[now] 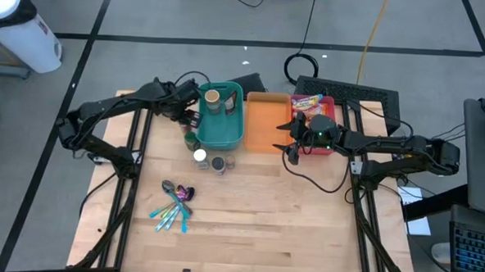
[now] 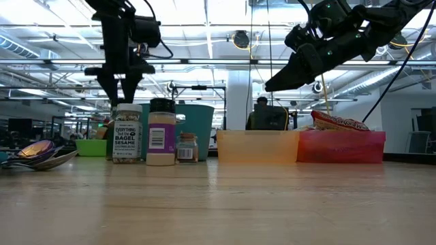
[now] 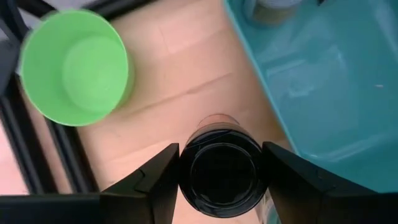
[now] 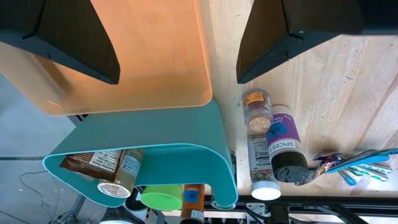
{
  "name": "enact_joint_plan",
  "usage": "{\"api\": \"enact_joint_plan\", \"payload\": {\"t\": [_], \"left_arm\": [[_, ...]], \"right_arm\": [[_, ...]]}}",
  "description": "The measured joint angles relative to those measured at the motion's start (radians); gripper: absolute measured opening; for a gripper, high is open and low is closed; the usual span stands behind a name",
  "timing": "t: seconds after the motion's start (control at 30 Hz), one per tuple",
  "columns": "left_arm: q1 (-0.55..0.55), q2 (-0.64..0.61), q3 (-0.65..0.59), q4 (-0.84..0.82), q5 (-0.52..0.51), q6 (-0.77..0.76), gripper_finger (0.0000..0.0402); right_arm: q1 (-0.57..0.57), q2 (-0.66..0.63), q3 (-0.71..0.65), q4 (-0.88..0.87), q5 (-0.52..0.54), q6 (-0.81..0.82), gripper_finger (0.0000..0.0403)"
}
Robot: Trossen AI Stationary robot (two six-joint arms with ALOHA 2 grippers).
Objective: Pick & Place Food Item
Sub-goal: Put the black and orange seasoning bottle into the green bin
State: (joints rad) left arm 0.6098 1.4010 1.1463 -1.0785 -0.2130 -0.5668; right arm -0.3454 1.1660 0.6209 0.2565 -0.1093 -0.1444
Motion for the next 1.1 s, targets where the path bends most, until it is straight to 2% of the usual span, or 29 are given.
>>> {"api": "enact_joint_plan", "payload": {"t": [0.27, 0.43, 0.8, 0.97, 1.1], "left_arm": [[-0.006, 0.004, 0.174, -0.136, -0.061, 0.046, 0.0206], [-0.007, 0.003, 0.286, -0.139, -0.079, 0.091, 0.0206], [-0.056, 0.043, 0.325, 0.131, -0.07, 0.233, 0.0206], [-0.08, 0.093, 0.325, 0.243, 0.004, 0.295, 0.0206], [-0.087, 0.142, 0.324, 0.291, 0.026, 0.311, 0.0206]], "right_arm": [[0.0, 0.0, 0.0, 0.0, 0.001, 0.001, 0.0318], [0.0, 0.0, 0.0, 0.0, 0.002, 0.001, 0.0318], [0.0, 0.0, 0.0, 0.008, 0.003, 0.003, 0.0318], [0.0, 0.0, 0.0, 0.008, 0.003, 0.009, 0.0318], [0.0, 0.0, 0.0, 0.008, 0.003, 0.01, 0.0318]]}}
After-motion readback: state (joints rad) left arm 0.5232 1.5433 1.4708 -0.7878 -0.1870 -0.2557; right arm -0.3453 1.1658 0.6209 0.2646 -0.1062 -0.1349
